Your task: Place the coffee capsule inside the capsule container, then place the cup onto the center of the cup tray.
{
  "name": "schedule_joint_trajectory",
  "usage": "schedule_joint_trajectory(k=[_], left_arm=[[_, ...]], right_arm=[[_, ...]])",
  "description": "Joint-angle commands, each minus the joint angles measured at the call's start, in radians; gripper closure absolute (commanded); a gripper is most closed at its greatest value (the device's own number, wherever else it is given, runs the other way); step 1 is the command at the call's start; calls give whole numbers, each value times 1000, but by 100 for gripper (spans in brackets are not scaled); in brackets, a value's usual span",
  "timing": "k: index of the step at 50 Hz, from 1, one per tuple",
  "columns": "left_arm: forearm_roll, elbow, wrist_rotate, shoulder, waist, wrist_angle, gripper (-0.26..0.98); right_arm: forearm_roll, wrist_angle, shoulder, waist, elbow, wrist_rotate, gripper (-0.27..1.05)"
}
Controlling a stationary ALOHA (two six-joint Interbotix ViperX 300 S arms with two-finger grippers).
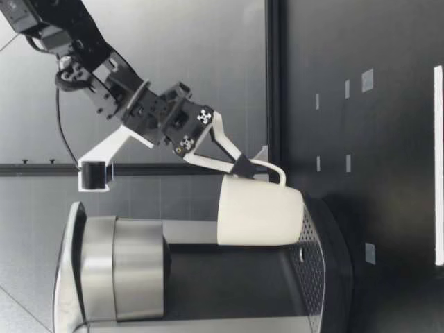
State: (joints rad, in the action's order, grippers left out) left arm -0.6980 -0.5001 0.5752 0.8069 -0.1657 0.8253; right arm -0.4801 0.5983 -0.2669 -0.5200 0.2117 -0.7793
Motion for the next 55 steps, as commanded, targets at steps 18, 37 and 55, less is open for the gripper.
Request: schedule_joint_trajectory(k=[18, 37, 55], left_arm=[[-6, 5, 0, 3, 2, -9, 57], [-6, -11, 0, 21, 2, -9, 57], [-6, -23, 2, 38, 2, -9, 57]], right_arm=[[2, 0, -18, 6, -72, 0, 65], [11, 35, -69, 5, -144, 0, 65], [17, 37, -91, 5, -190, 2, 65]])
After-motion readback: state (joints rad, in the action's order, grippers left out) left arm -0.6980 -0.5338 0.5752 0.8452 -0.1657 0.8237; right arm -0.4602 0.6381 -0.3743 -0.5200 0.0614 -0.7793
